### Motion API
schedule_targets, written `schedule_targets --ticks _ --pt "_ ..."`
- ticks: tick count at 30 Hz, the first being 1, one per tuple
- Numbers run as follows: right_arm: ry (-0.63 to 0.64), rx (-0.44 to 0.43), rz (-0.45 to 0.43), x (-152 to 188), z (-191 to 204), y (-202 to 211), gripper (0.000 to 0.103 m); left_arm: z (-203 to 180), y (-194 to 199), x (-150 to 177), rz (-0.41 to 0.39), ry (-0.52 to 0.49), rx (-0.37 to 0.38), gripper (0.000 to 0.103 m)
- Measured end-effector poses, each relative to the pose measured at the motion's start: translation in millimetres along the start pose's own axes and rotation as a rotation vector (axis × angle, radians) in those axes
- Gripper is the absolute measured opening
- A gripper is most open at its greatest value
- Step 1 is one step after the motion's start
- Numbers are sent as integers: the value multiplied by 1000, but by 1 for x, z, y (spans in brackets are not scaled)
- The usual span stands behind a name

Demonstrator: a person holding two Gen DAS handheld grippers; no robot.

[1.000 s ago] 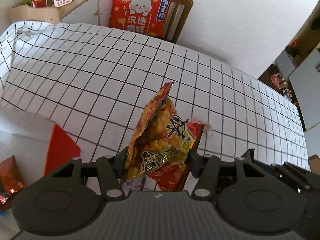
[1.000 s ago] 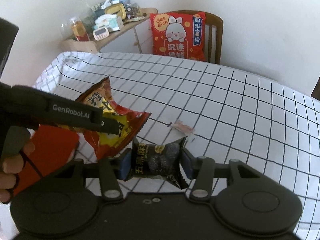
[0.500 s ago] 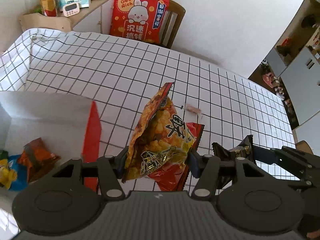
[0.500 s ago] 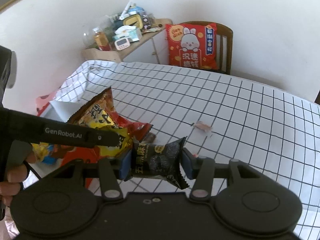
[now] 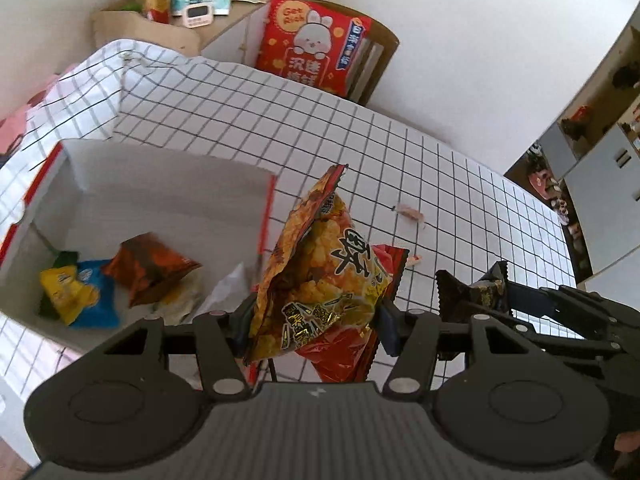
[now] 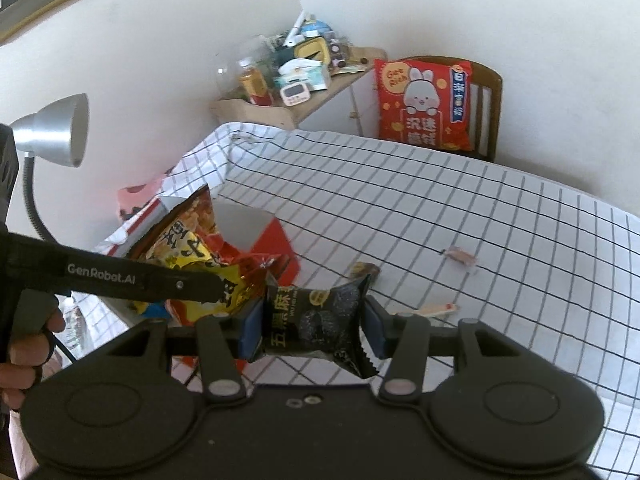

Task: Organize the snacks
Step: 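Carry the chip bag and black packet over the box, then lower both snacks into the box and open both grippers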

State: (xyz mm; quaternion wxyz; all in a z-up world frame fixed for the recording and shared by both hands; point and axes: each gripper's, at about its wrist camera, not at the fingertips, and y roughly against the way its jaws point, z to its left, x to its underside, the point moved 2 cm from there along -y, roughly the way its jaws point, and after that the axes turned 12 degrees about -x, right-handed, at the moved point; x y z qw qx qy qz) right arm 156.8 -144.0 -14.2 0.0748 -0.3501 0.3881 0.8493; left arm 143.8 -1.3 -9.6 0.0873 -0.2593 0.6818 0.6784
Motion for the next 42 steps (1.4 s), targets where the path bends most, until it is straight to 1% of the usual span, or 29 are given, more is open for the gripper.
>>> schedule_targets --ticks 10,18,21,26,29,33,38,42 --pt "37 -54 21 0 46 -20 50 58 20 12 -12 62 -16 57" --pt "83 -77 64 0 82 -53 50 109 25 16 -21 119 -50 57" --pt "100 -80 85 0 93 -70 50 127 23 15 -27 131 -80 57" --pt "118 -59 110 -2 104 -104 51 158 7 8 -26 157 -144 57" --pt "130 -33 123 -5 108 -123 51 173 -6 2 -31 158 -197 57" --pt "126 -10 146 -7 109 -147 51 188 -25 -5 -17 159 -241 57" --pt "142 12 180 -3 110 -175 51 198 -45 -16 -13 145 -279 57" --pt "150 30 206 -1 111 -194 51 196 -60 -26 -13 129 -288 57"
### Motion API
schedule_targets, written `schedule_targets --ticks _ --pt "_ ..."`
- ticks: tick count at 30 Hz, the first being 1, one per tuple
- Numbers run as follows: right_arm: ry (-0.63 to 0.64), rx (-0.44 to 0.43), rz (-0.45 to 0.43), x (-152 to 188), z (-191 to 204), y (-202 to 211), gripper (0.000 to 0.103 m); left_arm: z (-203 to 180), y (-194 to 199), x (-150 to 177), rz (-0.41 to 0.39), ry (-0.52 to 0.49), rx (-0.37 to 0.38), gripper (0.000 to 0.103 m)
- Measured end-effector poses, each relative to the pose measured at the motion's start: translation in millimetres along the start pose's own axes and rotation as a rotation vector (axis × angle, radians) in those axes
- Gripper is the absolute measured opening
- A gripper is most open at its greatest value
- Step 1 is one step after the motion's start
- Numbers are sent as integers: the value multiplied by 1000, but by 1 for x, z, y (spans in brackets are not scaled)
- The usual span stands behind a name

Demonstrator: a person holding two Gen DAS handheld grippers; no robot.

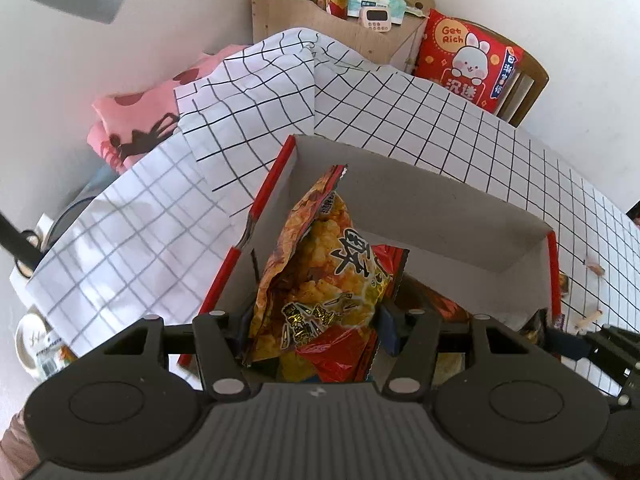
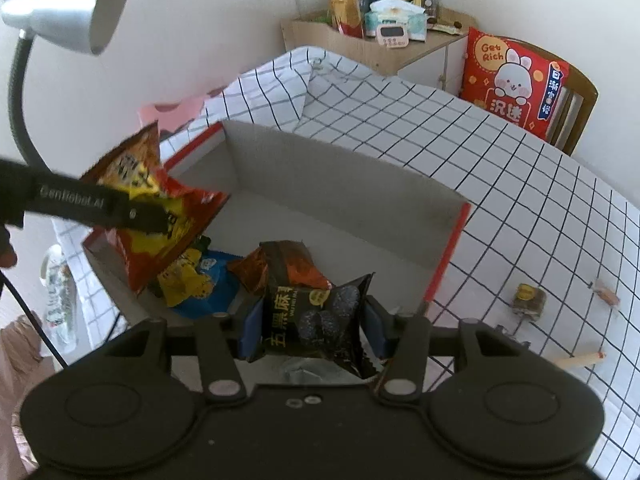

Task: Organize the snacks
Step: 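Lower both snacks into the box and open both grippers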

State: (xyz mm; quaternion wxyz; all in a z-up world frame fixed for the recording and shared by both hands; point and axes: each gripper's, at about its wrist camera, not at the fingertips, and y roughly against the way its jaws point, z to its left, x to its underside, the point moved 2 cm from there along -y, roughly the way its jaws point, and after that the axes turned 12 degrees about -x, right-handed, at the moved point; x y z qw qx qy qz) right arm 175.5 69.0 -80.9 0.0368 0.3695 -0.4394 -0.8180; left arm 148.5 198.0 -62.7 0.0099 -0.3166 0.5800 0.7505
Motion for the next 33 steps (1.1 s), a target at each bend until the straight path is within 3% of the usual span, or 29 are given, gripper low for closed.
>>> schedule_targets --ticks 6,15,27,33 --pt "31 2 42 0 4 -18 51 -11 -19 -12 10 -20 1 57" --pt "50 37 93 2 4 -36 51 -20 -51 -17 111 -53 -19 58" --pt "33 46 112 4 1 -43 53 -24 -65 -11 143 -72 -34 58" --pt "9 33 84 4 0 -36 63 -24 -60 -6 134 -82 -46 58"
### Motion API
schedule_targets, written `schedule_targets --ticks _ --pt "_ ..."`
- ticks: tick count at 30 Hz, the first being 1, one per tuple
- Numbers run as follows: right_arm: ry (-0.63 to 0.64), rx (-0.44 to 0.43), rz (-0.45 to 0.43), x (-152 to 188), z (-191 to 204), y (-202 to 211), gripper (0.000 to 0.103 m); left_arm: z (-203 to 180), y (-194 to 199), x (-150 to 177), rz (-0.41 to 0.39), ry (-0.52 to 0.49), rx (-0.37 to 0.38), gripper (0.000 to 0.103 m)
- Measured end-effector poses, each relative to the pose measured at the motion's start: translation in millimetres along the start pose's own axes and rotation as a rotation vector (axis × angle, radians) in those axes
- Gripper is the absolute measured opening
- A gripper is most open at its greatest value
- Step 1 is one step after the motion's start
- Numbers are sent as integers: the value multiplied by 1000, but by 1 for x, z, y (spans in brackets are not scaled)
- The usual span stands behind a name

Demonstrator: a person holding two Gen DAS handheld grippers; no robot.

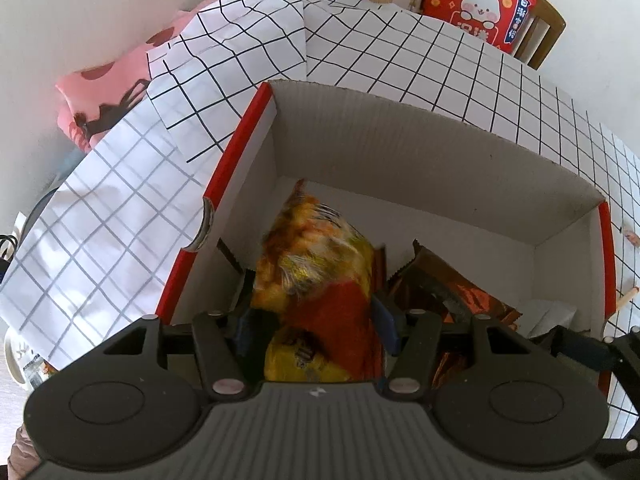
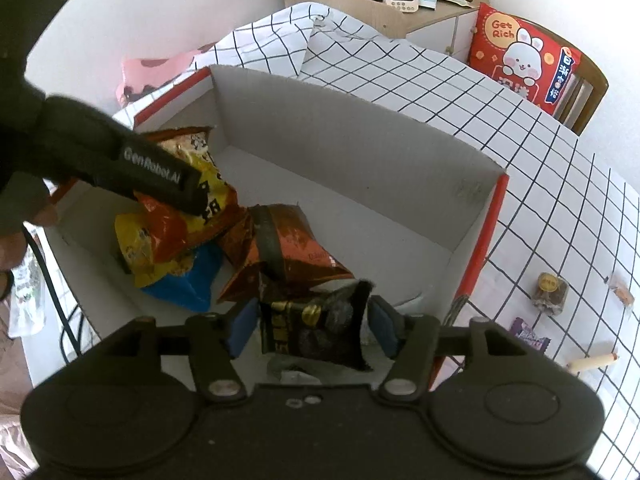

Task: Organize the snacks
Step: 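Lower both snacks into the box and open both grippers, then withdraw both tools from the box toward the table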

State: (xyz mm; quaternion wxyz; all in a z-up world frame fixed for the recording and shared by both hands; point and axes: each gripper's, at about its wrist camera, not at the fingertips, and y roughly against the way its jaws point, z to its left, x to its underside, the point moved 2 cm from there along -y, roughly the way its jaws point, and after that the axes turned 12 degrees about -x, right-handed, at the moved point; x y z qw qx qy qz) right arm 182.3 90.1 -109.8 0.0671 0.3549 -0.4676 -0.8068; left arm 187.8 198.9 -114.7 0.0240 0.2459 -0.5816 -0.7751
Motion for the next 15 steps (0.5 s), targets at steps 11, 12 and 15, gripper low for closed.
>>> schedule_targets --ticks 11,12,15 --pt "-34 -52 -66 -1 2 30 79 8 31 13 -66 8 40 59" --pt "-35 -56 -71 -1 3 34 80 9 35 15 -74 9 45 59" --pt "-31 -68 -89 2 6 46 81 11 48 21 -101 14 63 61"
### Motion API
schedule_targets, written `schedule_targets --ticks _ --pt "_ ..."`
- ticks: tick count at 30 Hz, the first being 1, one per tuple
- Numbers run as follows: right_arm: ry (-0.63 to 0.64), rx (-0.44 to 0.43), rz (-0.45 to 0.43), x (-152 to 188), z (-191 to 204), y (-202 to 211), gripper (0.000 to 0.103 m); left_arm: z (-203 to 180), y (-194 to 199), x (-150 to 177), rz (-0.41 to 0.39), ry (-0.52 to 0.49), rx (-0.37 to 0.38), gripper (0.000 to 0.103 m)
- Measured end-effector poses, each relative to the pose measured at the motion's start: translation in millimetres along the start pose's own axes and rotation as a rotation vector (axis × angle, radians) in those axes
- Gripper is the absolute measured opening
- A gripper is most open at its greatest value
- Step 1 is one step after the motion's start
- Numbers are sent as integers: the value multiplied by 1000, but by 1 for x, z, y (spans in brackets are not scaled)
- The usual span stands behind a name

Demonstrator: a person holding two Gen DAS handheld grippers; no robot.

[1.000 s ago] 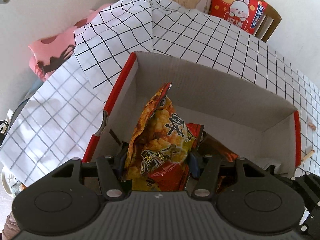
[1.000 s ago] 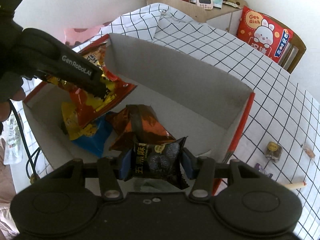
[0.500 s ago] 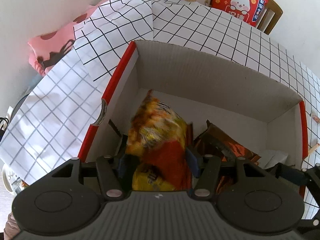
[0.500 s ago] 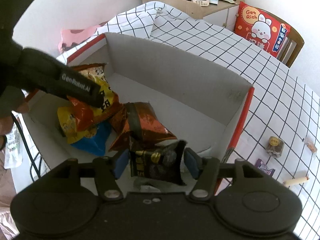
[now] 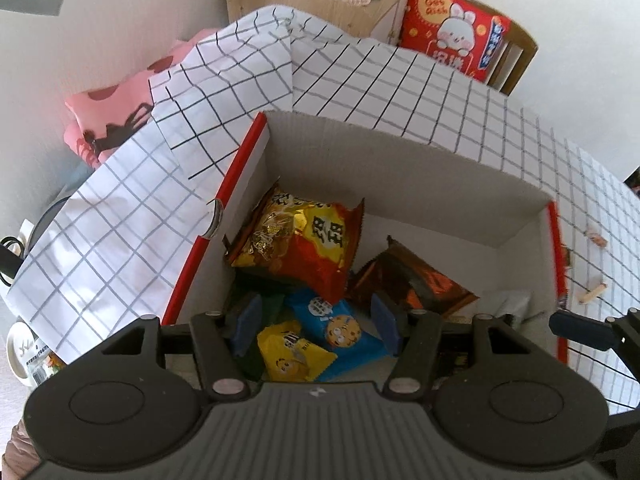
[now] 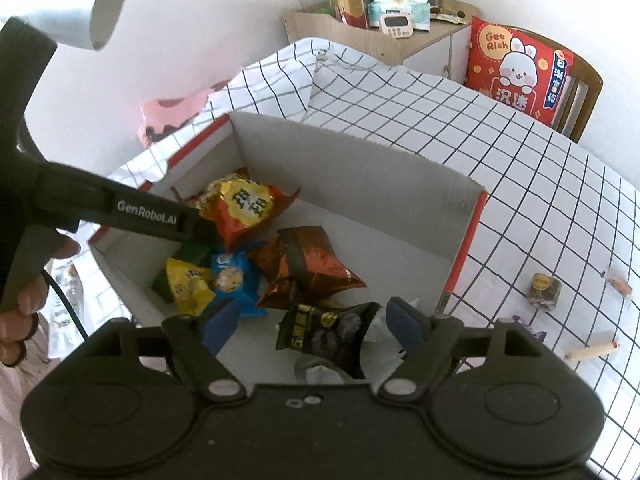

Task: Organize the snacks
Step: 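Withdraw both tools from the box toward the table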

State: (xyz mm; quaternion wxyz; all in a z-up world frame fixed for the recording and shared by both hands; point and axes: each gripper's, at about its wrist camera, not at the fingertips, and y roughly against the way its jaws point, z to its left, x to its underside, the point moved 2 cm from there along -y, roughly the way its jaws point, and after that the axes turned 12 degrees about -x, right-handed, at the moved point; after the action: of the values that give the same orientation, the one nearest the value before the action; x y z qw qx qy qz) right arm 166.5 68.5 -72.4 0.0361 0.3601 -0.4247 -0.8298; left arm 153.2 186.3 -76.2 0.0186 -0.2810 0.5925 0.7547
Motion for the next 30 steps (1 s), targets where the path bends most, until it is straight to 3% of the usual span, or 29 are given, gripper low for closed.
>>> schedule_targets --ticks 19,30 --pt "9 -53 -123 19 2 90 84 -25 88 42 -159 -9 70 62" --pt "-21 -32 -168 58 -35 150 86 -83 127 82 -215 -79 147 66"
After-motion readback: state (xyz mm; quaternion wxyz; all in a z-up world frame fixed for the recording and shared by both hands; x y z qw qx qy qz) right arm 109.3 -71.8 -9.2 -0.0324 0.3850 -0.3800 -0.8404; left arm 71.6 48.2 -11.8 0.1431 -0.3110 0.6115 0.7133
